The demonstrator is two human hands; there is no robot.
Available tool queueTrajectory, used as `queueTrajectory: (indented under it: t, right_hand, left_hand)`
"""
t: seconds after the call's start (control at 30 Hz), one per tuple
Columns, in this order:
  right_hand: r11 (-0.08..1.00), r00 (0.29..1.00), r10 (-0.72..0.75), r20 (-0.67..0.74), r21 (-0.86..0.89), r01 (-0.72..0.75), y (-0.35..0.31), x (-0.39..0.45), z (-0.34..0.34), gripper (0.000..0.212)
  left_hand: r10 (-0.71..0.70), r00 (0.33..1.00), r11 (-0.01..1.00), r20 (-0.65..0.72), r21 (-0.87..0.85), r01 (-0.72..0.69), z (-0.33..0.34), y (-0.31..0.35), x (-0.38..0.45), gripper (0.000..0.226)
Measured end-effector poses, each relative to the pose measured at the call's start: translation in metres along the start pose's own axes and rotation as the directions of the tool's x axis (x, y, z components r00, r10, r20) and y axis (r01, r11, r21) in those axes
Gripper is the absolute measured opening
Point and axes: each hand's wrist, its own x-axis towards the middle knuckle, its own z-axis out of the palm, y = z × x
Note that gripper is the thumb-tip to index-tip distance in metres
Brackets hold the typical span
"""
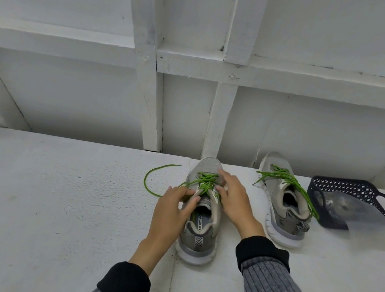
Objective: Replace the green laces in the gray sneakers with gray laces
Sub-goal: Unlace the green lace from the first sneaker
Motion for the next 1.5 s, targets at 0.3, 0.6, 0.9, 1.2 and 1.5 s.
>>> queueTrajectory:
  t: [0.3, 0.6, 0.9, 1.2, 1.5]
  right_hand:
    - [0.914, 0.891, 0.366, -0.268, -0.076, -0.399, 0.018, -0.014, -0.009, 0.022]
    - [0.966, 0.940, -0.006, -0.342, 0.239, 0.093, -0.036, -0.047, 0.001, 0.004]
    - [0.986, 0.925, -0.169, -0.340, -0.058, 0.159, -0.035, -0.054, 0.007, 0.005]
    - [0.993, 0.904, 0.072, -0.421, 0.113, -0.026, -0.026, -0.049, 0.011, 0.008]
    - [0.943, 0.940, -0.302, -0.157, -0.191, 0.271, -0.039, -0.046, 0.002, 0.036]
  left_hand:
    - [-0.032, 0.999, 0.999, -0.020, 0.011, 0.032, 0.001, -0.001, -0.001, 0.011]
    - [0.100, 0.991, 0.981, -0.093, 0.175, -0.083, 0.001, 0.002, 0.005, 0.014]
    - [0.219, 0.975, 0.911, -0.044, 0.367, -0.188, 0.000, 0.007, 0.011, 0.013]
    - [-0.088, 0.990, 0.994, -0.110, 0.057, 0.095, -0.005, -0.004, 0.012, 0.011]
    - [-0.284, 0.955, 0.946, -0.090, -0.190, 0.264, -0.009, 0.006, 0.009, 0.007]
